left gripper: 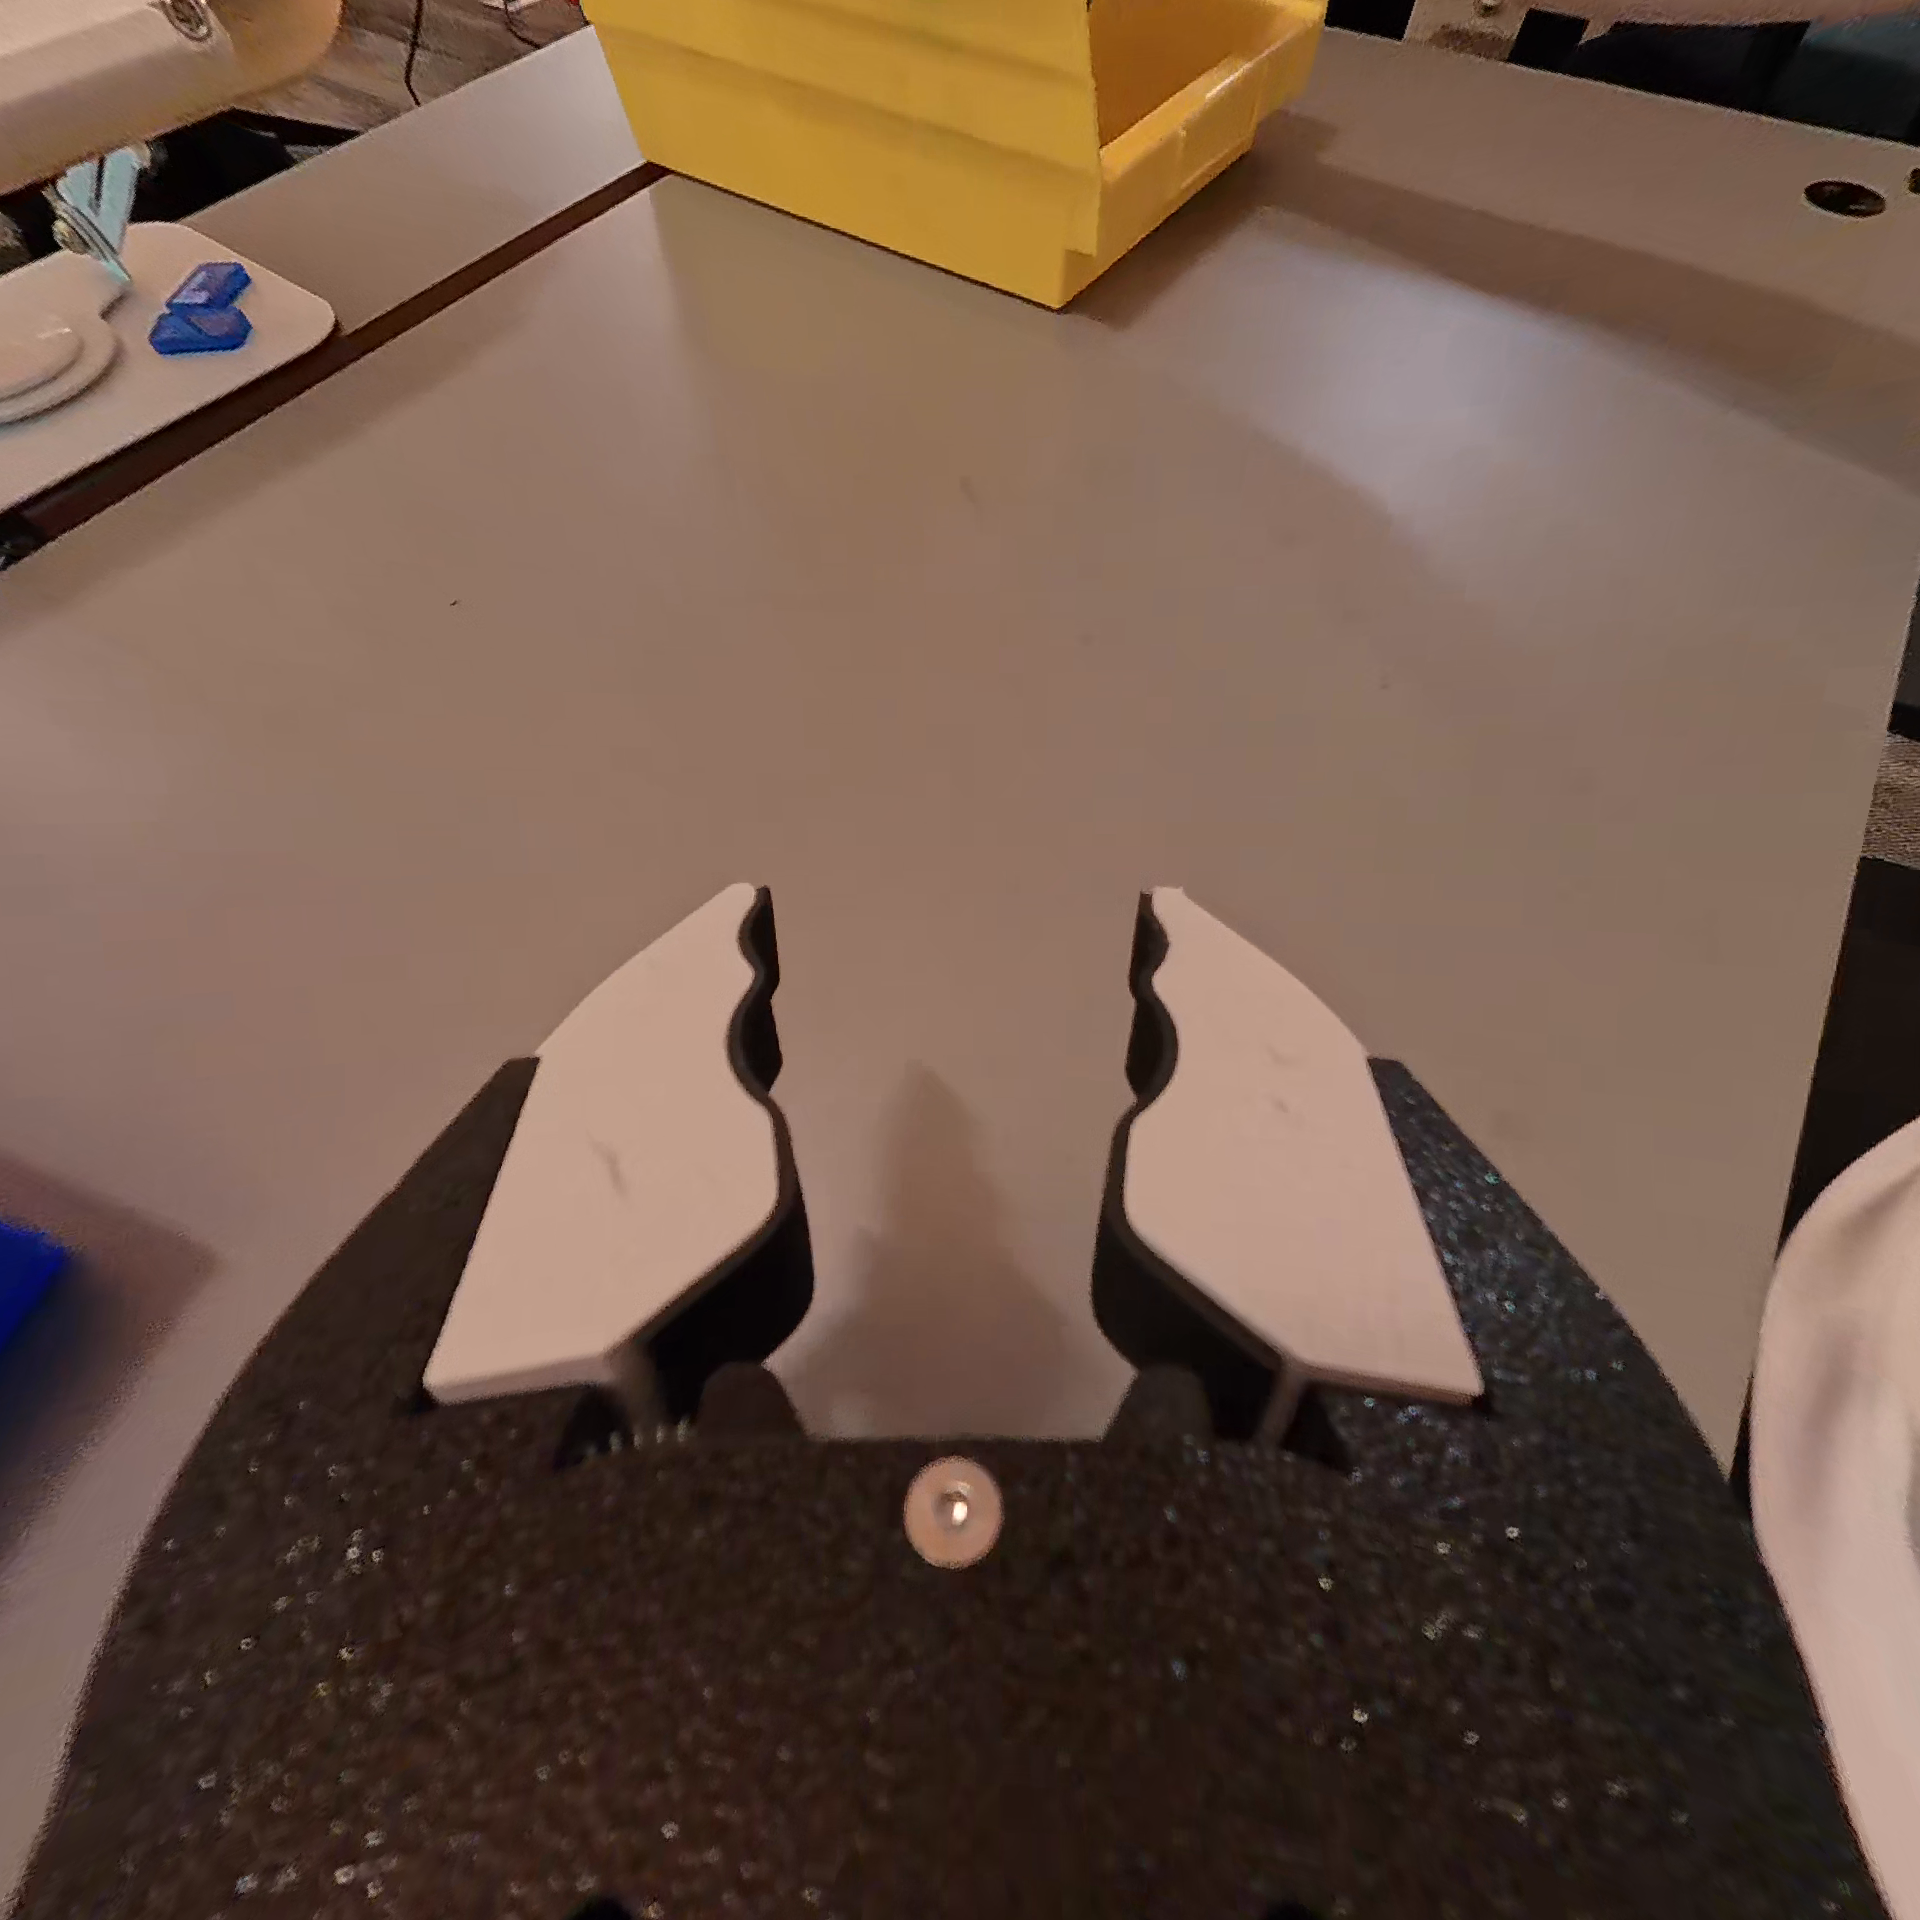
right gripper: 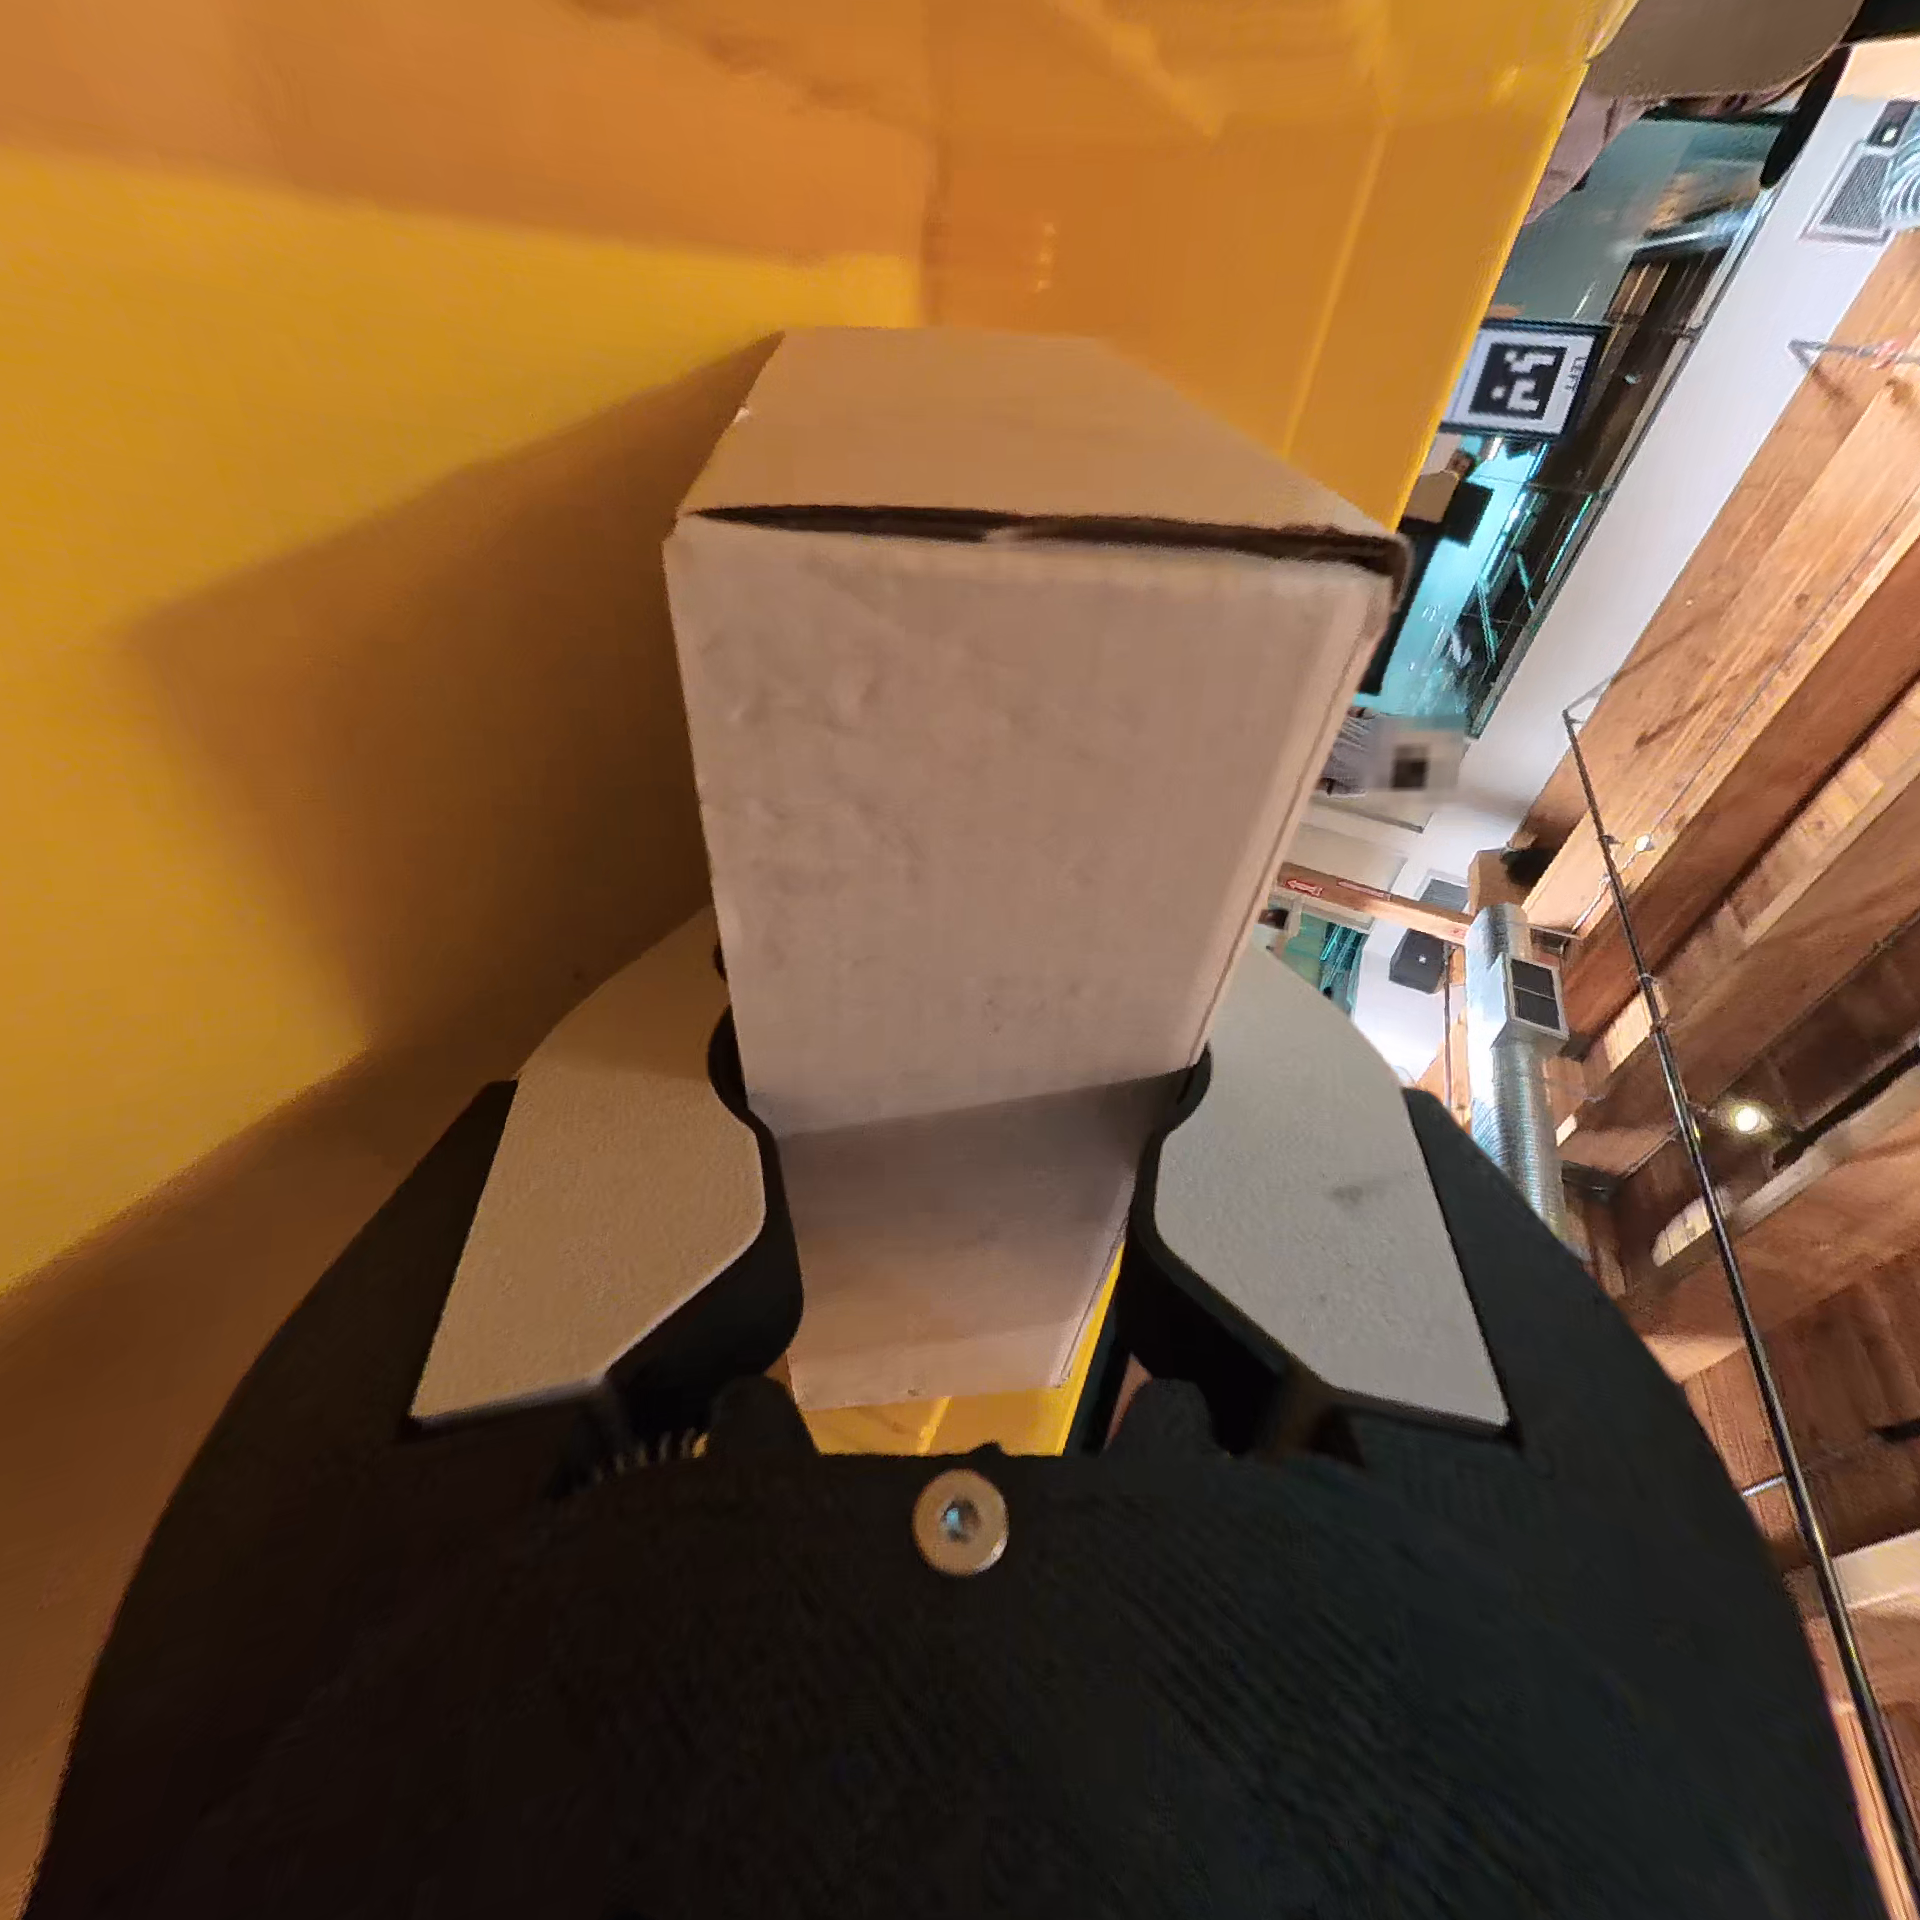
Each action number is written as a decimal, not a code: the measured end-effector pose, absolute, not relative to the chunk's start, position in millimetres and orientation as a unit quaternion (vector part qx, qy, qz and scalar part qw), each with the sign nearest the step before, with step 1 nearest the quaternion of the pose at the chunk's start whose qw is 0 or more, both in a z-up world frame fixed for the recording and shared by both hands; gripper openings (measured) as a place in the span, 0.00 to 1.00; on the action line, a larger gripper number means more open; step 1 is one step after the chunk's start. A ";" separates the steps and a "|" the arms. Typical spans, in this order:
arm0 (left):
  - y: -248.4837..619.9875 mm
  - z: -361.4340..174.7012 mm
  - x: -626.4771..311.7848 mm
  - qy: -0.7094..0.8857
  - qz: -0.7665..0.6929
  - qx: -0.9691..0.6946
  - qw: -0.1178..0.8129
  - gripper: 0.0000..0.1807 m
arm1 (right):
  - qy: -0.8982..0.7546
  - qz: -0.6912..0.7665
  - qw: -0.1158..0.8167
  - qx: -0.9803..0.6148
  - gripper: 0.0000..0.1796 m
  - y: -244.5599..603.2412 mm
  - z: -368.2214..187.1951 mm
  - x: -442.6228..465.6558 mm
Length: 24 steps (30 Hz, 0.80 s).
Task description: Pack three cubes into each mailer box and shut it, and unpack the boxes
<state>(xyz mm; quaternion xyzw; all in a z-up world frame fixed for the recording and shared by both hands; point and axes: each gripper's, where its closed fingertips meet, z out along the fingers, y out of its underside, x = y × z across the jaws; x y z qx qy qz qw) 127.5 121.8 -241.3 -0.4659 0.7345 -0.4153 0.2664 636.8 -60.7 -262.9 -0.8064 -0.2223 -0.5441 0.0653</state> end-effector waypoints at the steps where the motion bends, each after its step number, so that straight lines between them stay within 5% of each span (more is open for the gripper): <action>1: 120.4 -242.8 128.3 0.735 -0.416 -0.466 0.262 0.36 | -0.225 -0.542 0.065 -0.807 0.43 -60.5 -263.1 637.5; 24: 133.7 -229.8 106.8 0.680 -0.488 -0.482 0.258 0.35 | -0.139 -0.394 0.104 -0.903 0.40 -77.6 -266.9 597.7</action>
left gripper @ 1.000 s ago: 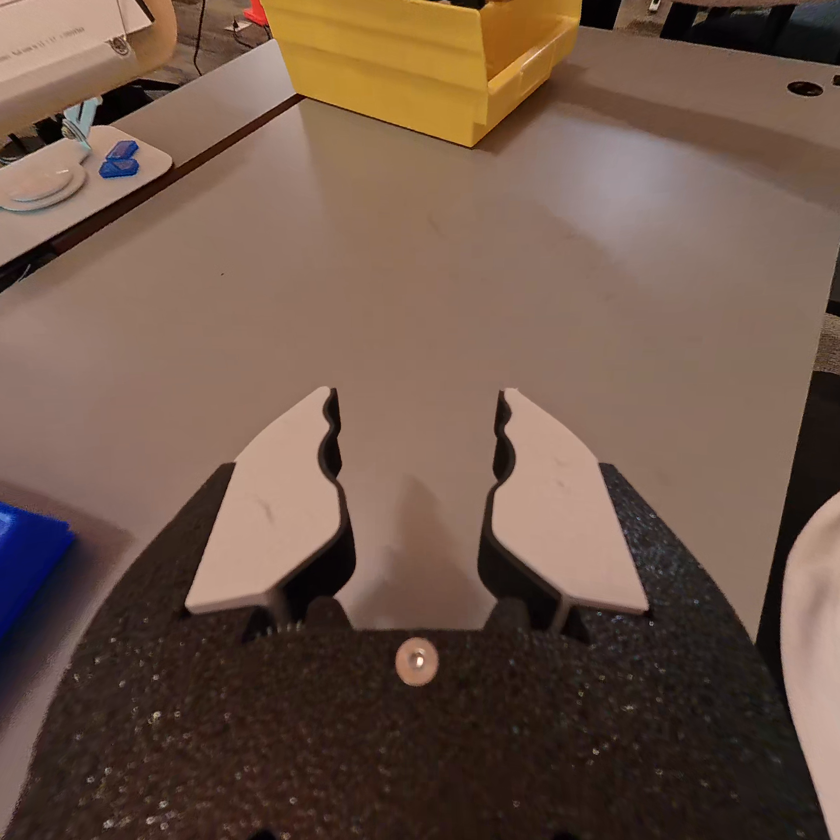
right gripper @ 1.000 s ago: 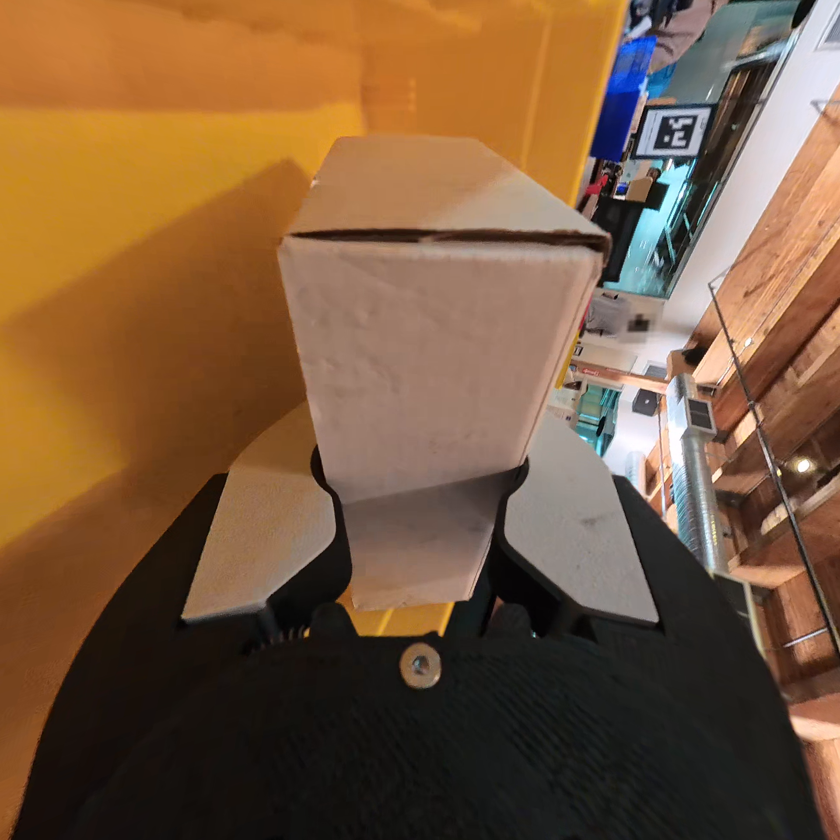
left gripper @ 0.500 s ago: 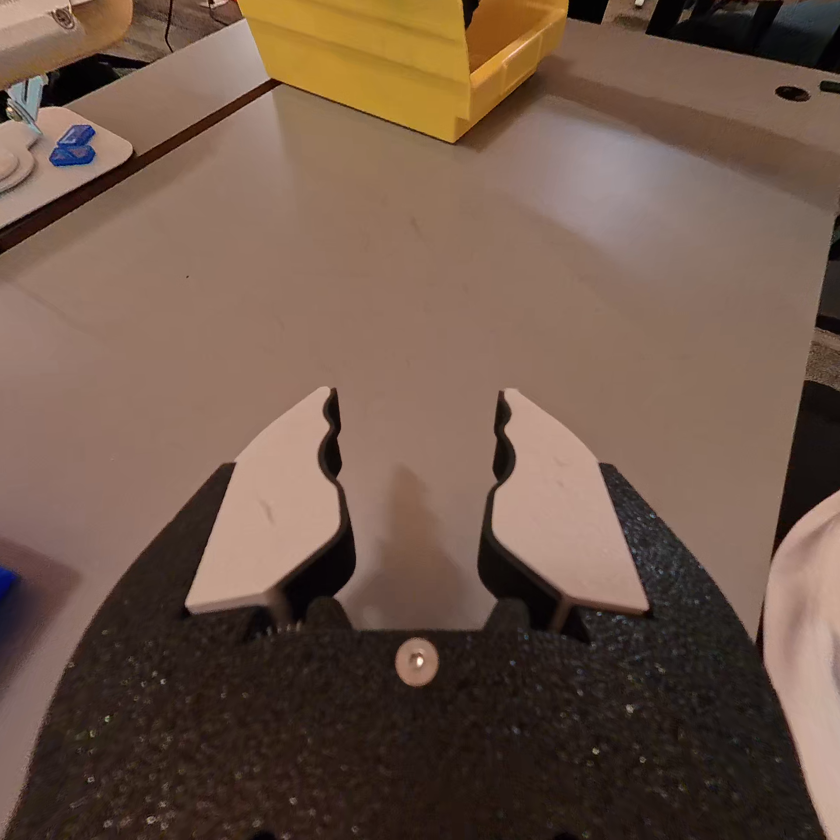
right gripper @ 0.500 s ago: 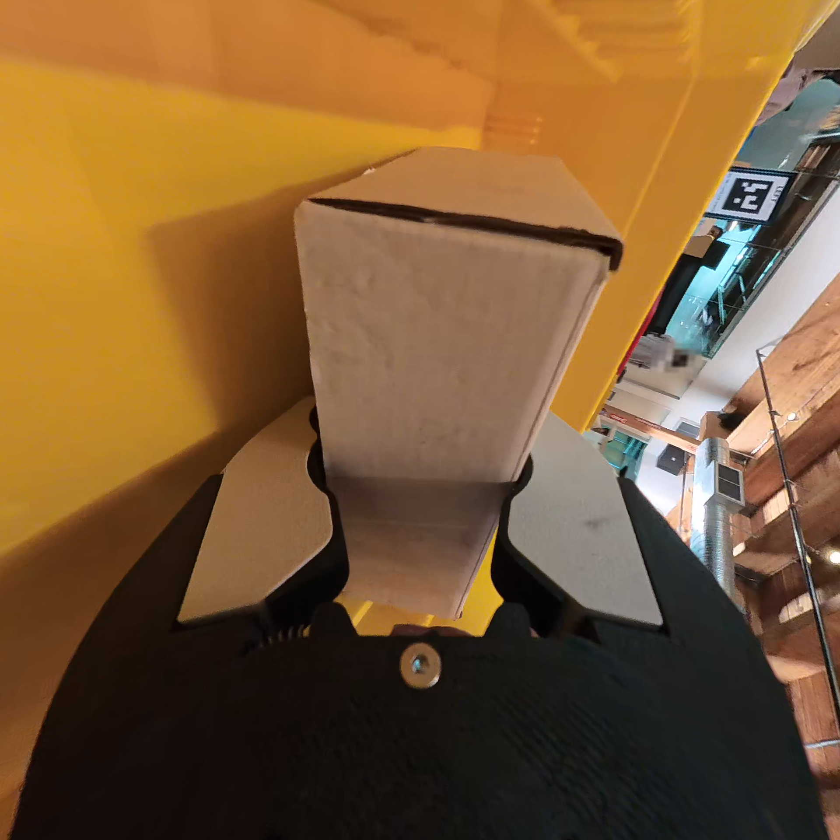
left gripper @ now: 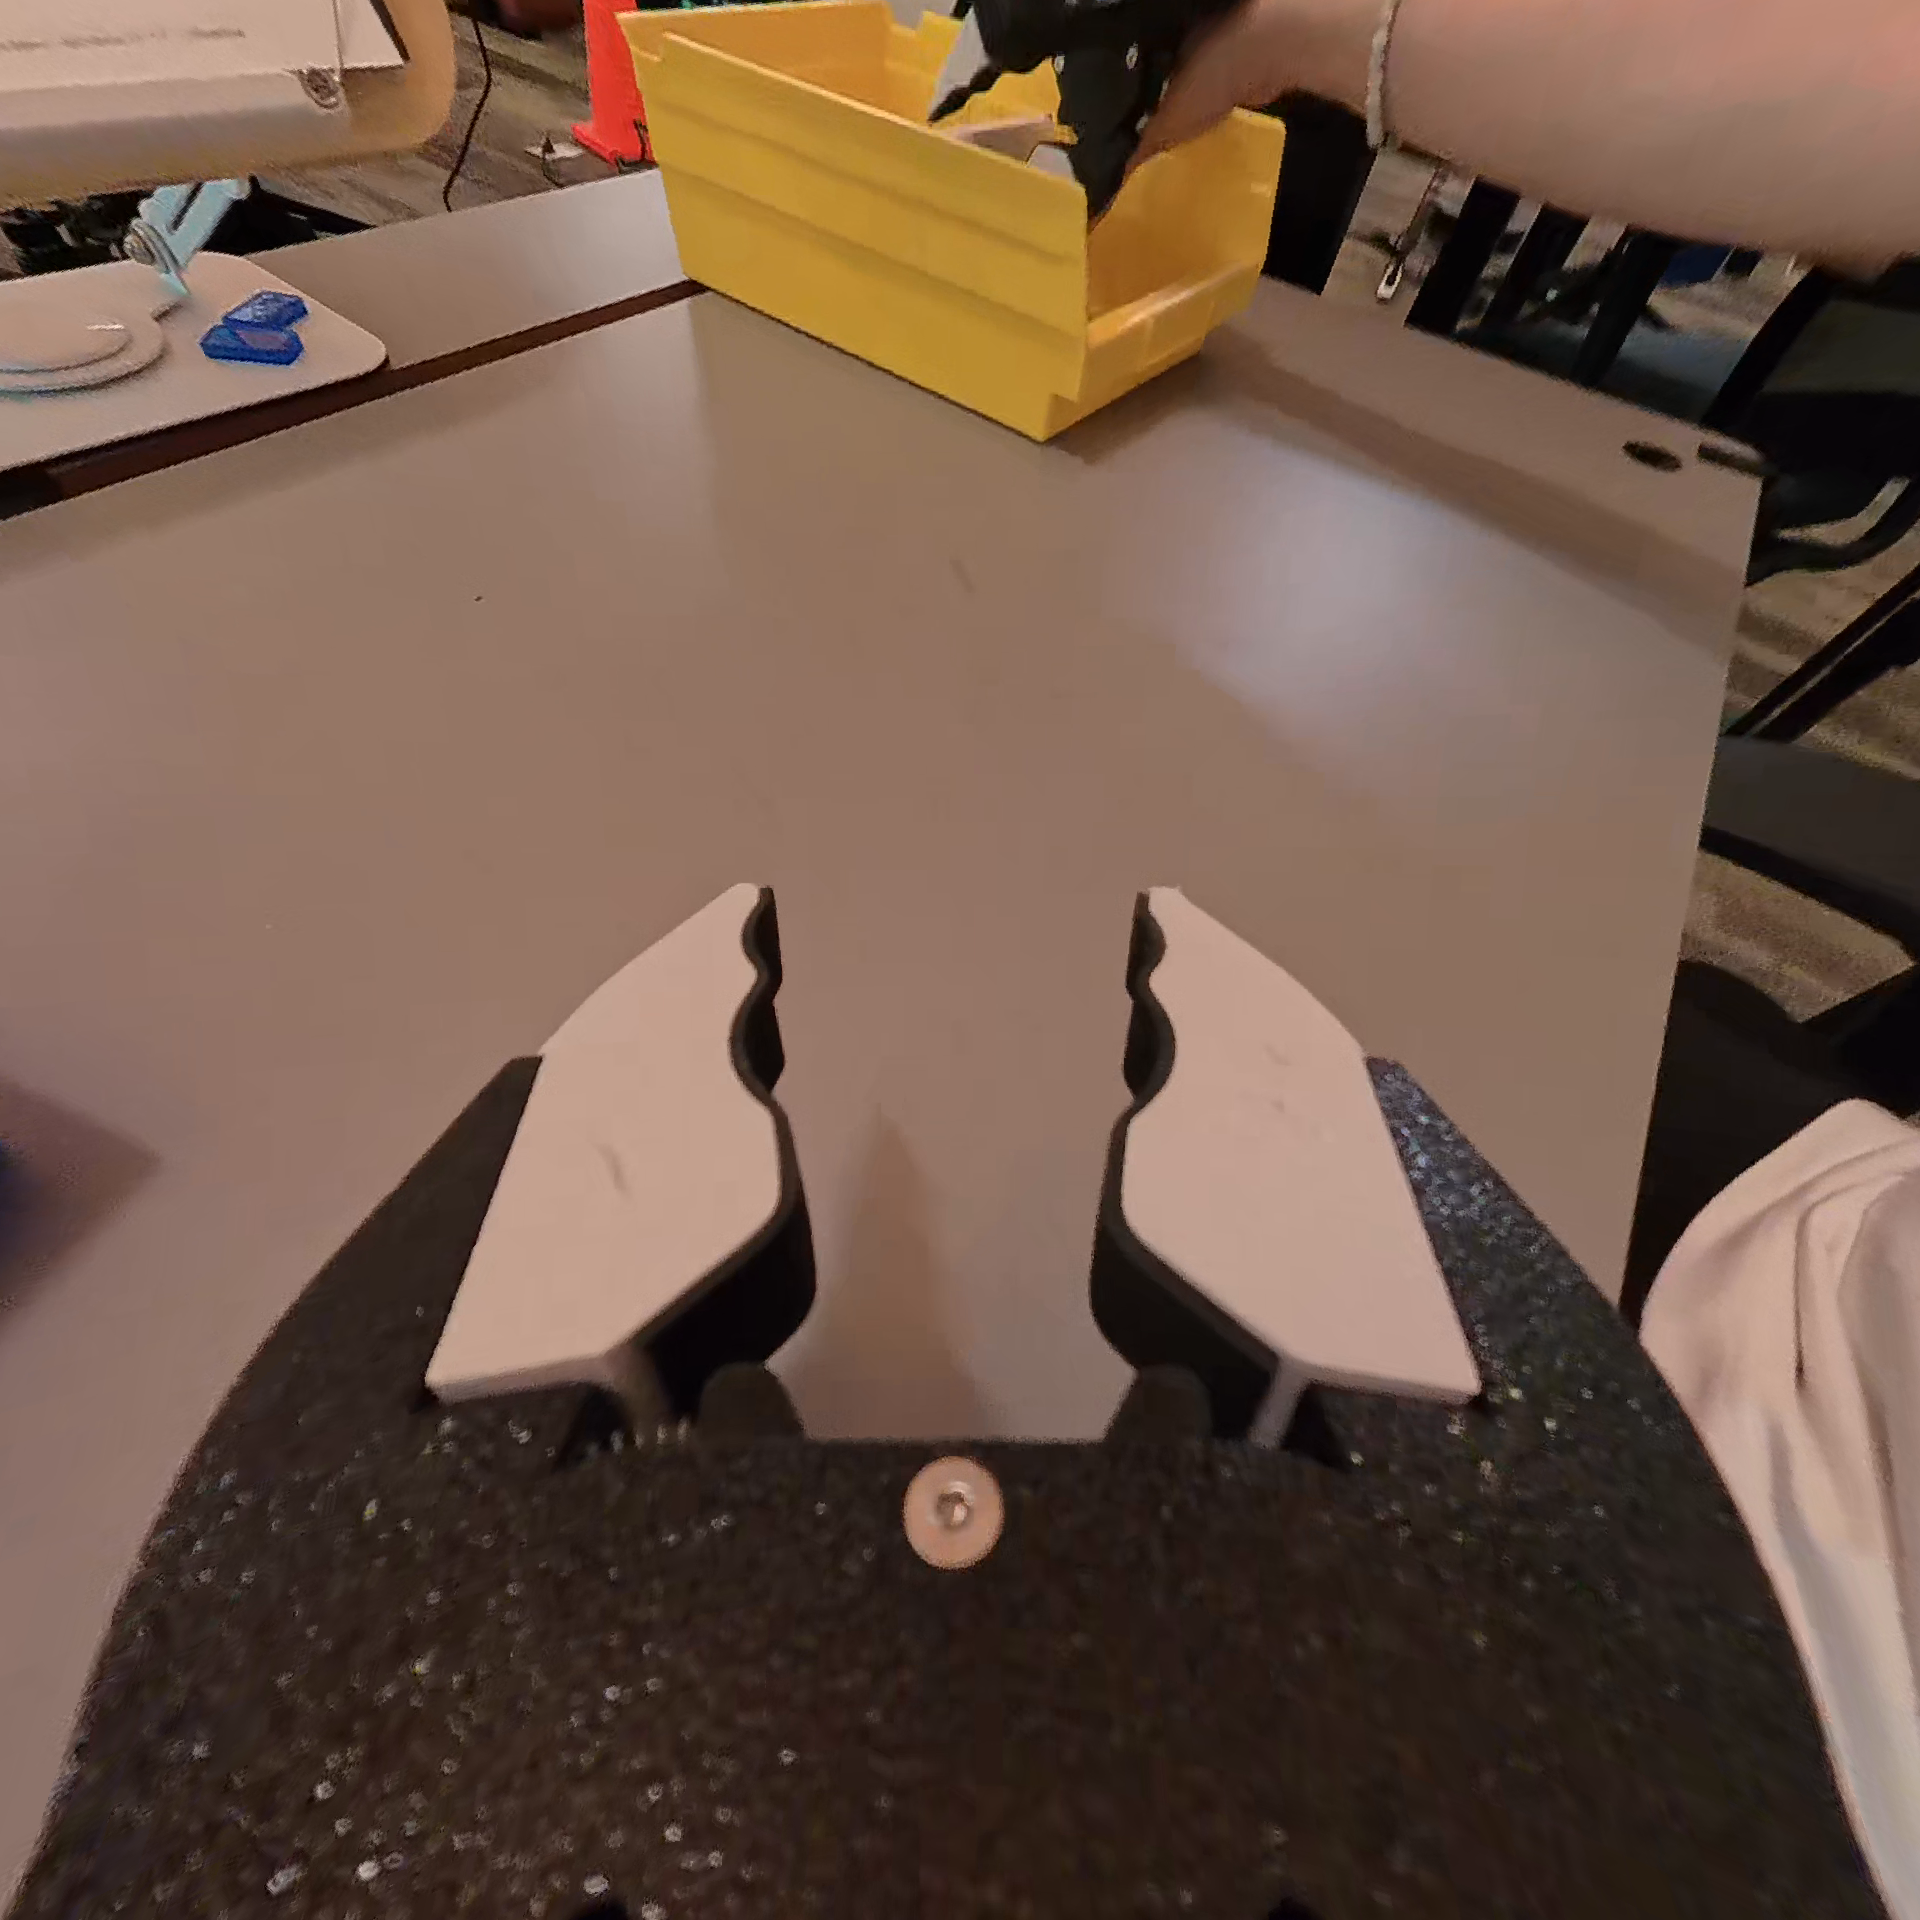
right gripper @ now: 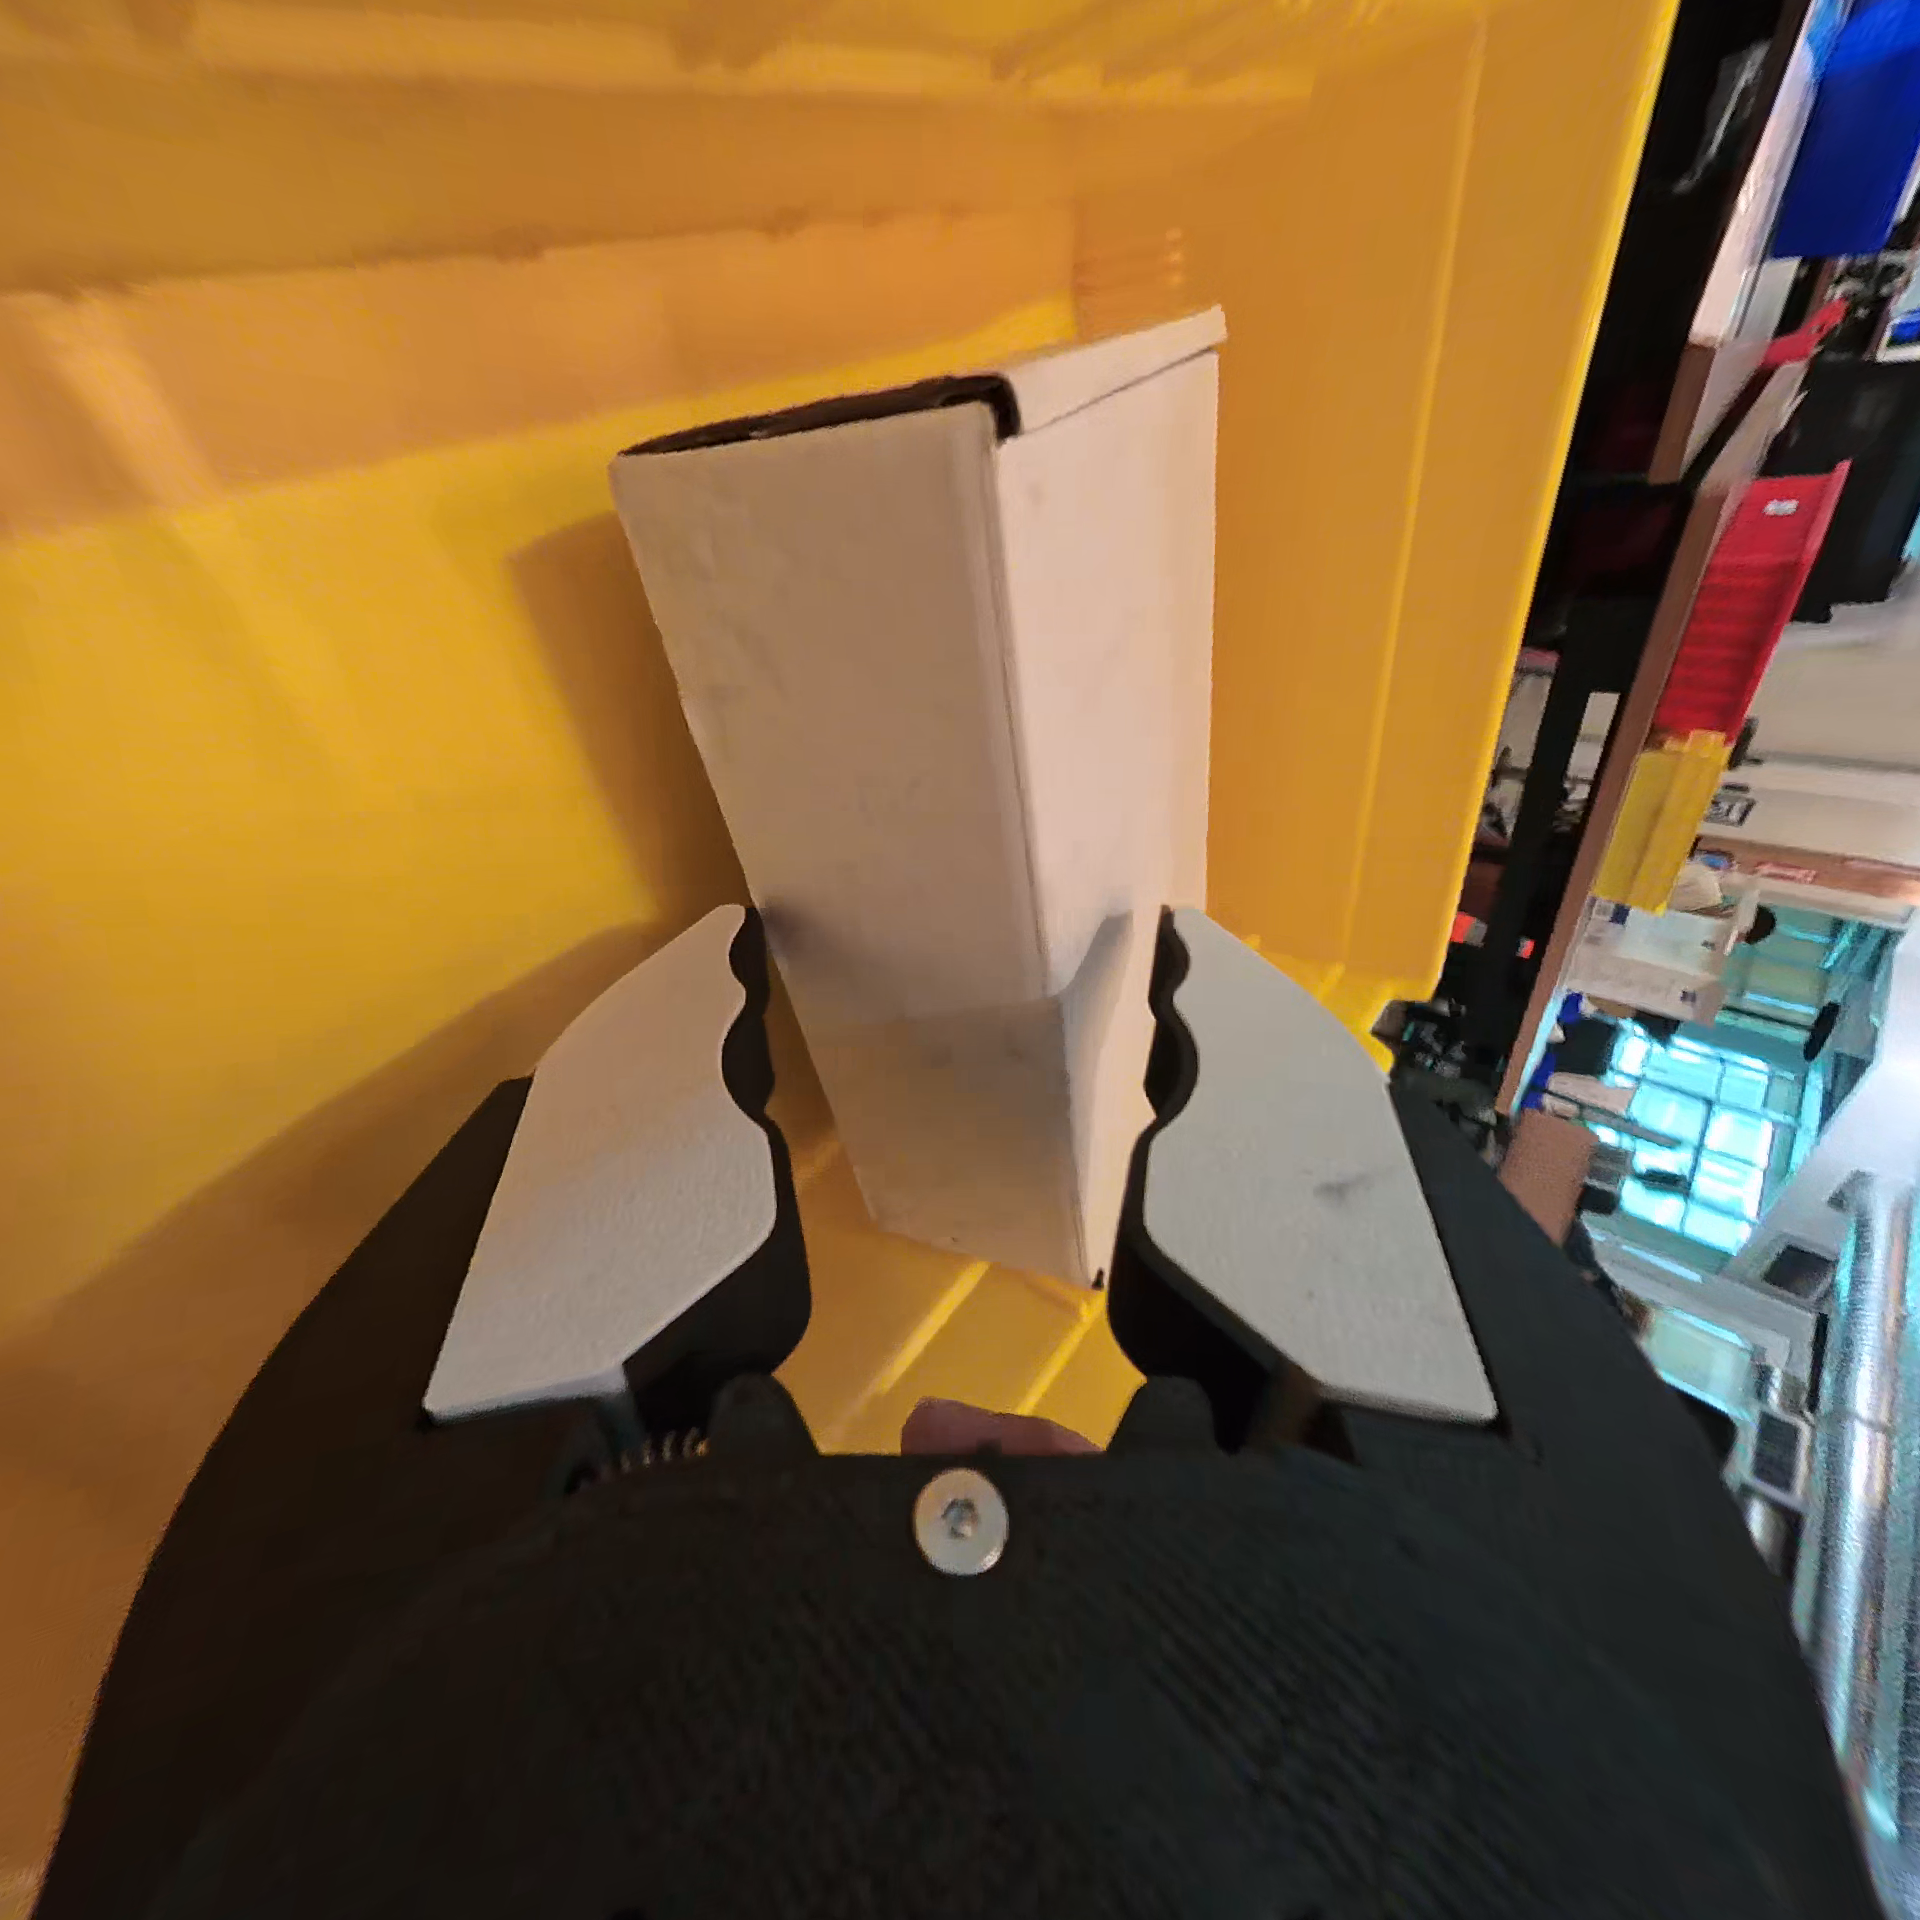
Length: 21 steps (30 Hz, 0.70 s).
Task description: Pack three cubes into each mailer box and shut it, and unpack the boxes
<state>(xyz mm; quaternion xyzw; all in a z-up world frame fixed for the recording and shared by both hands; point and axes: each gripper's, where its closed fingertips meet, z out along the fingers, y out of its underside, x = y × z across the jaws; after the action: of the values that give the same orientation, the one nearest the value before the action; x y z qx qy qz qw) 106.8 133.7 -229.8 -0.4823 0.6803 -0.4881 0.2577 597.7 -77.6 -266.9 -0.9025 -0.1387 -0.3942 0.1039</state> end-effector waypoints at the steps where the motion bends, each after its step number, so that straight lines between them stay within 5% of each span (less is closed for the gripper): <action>1: 134.2 -228.5 105.9 0.676 -0.494 -0.482 0.257 0.35 | -0.128 -0.405 0.093 -0.900 0.40 -76.9 -265.0 600.9; 11: 190.6 -213.1 90.3 0.674 -0.433 -0.494 0.338 0.36 | -0.058 -0.418 0.083 -0.903 0.39 -78.1 -262.5 586.6; 16: 281.9 -186.6 91.8 0.723 -0.250 -0.465 0.445 0.44 | 0.036 -0.457 0.175 -0.871 0.37 -101.1 -210.7 551.4; 21: 348.2 -183.2 123.4 0.806 -0.161 -0.419 0.385 0.57 | -0.020 -0.410 0.290 -0.864 0.37 -103.2 -194.1 461.6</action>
<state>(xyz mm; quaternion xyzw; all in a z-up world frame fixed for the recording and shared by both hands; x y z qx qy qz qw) 123.4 348.2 -183.2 -0.4188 0.8064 -0.1607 0.3855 461.6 -103.2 -194.1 -0.8642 -0.0201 -0.4105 0.2902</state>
